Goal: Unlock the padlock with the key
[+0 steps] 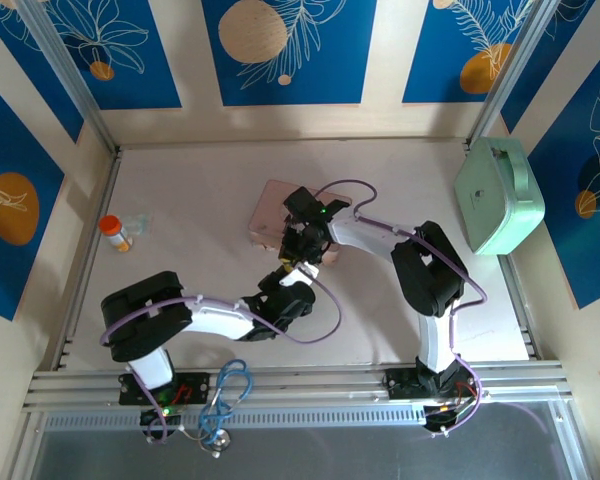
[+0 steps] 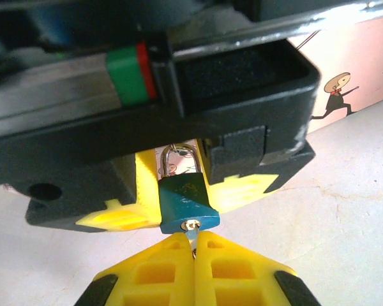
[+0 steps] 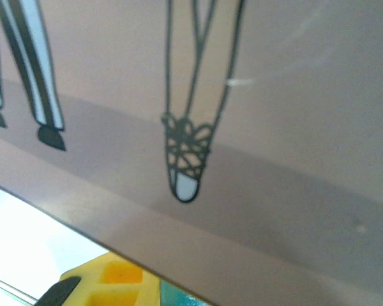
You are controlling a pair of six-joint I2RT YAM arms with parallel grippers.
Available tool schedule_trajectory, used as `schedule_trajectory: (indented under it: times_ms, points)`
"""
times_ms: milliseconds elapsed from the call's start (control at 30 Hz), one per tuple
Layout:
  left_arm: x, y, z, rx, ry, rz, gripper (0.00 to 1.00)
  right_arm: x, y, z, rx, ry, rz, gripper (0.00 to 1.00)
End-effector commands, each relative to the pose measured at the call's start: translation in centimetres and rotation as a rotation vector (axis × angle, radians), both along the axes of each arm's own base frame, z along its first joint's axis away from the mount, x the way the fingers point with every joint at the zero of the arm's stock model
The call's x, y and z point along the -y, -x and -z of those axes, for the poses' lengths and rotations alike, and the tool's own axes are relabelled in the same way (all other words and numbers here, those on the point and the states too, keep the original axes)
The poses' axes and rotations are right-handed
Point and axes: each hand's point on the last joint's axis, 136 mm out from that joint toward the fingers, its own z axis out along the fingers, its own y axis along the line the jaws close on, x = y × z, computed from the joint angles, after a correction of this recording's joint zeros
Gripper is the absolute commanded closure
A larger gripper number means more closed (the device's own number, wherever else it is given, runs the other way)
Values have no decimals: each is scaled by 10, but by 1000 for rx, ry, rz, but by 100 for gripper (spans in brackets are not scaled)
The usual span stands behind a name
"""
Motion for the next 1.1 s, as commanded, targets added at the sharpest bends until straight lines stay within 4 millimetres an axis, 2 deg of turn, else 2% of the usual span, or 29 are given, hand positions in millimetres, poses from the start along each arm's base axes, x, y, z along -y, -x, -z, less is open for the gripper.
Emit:
schedule_trajectory:
  times_ms: [0,33,100,167,267,367,433,500,600,700,900,1067]
  points:
    - [35,9,-46,39,175,76,100,-4,89,56,-421,5,-27,100]
    - [32,9,-50,39,184,67,92,-4,88,54,-416,0,-28,100]
    - [21,11,-59,34,223,29,65,-4,91,54,-408,-1,-23,100]
    - [5,15,-66,14,250,-27,45,-2,94,56,-406,5,-20,100]
    - [-23,25,-80,-53,328,-106,26,4,95,62,-384,45,-26,100]
    - [-44,35,-101,-166,460,-148,13,18,88,65,-322,135,-36,100]
    - [-69,35,-111,-243,516,-235,13,22,80,64,-285,150,-36,100]
    - [-93,32,-111,-340,593,-339,17,25,73,63,-254,168,-41,100]
    - [-112,24,-101,-476,731,-413,21,25,66,62,-212,172,-62,100]
    - [-114,11,-96,-544,793,-437,26,25,63,63,-173,211,-101,100]
    - [-105,-5,-83,-622,856,-469,28,28,67,73,-204,332,-148,100]
    - [-109,-22,-77,-668,879,-512,27,25,73,84,-257,351,-166,100]
